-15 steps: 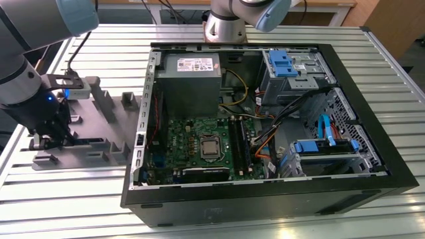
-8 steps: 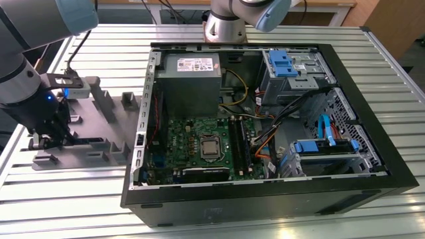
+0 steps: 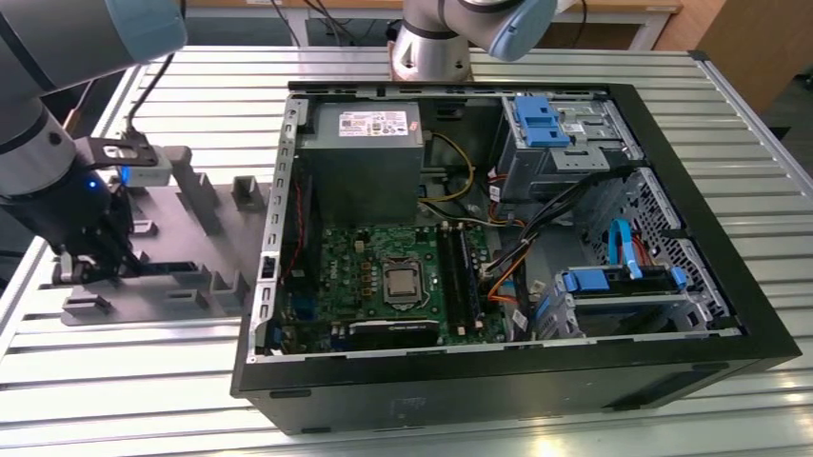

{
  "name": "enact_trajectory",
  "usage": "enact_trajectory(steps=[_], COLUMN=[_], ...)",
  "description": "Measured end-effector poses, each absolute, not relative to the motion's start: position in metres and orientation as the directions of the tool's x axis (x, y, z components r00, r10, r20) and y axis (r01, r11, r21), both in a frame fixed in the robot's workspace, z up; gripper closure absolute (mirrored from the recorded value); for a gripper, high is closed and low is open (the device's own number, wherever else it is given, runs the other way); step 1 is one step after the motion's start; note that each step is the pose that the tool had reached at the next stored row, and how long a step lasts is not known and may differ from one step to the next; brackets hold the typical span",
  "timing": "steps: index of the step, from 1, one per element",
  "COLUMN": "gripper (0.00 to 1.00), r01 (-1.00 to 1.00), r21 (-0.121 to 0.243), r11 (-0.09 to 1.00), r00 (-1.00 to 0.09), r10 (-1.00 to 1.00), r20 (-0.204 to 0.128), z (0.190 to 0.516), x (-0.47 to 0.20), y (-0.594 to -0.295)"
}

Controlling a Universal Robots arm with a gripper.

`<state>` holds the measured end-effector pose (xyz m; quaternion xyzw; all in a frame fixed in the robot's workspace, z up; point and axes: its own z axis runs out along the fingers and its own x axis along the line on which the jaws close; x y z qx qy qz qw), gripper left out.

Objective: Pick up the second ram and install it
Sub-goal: 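Pick up the second ram and move it above second insertion slot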

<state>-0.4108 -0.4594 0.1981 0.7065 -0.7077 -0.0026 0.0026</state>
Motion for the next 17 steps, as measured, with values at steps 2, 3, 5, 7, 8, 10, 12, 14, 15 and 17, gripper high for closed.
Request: enact_trajectory(steps=[2, 3, 5, 7, 8, 10, 12, 14, 15, 17], gripper=[0.86, 0.86, 0.86, 0.86, 0.86, 0.86, 0.86, 0.86, 0.86, 0.86], r01=[-1.0, -1.0, -1.0, -1.0, -1.0, -1.0, -1.0, -1.0, -1.0, -1.0], r21=[0.008, 0.007, 0.007, 0.007, 0.007, 0.008, 0.008, 0.008, 0.008, 0.008], r11=[0.002, 0.002, 0.002, 0.002, 0.002, 0.002, 0.002, 0.002, 0.002, 0.002], r00=[-0.002, -0.002, -0.002, -0.002, -0.002, -0.002, -0.002, -0.002, -0.002, -0.002], r10=[-1.0, -1.0, -1.0, -1.0, -1.0, -1.0, -1.0, -1.0, -1.0, -1.0], r20=[0.0, 0.0, 0.0, 0.0, 0.0, 0.0, 0.0, 0.0, 0.0, 0.0], z=[0.1992, 0.1996, 0.1998, 0.2003, 0.2005, 0.2011, 0.2017, 0.2026, 0.2031, 0.2042], x=[-0.4108, -0.4108, -0.4108, -0.4108, -0.4108, -0.4108, -0.4108, -0.4108, -0.4108, -0.4108], y=[-0.4594, -0.4594, -0.4594, -0.4594, -0.4594, -0.4594, -0.4594, -0.4594, -0.4594, -0.4594])
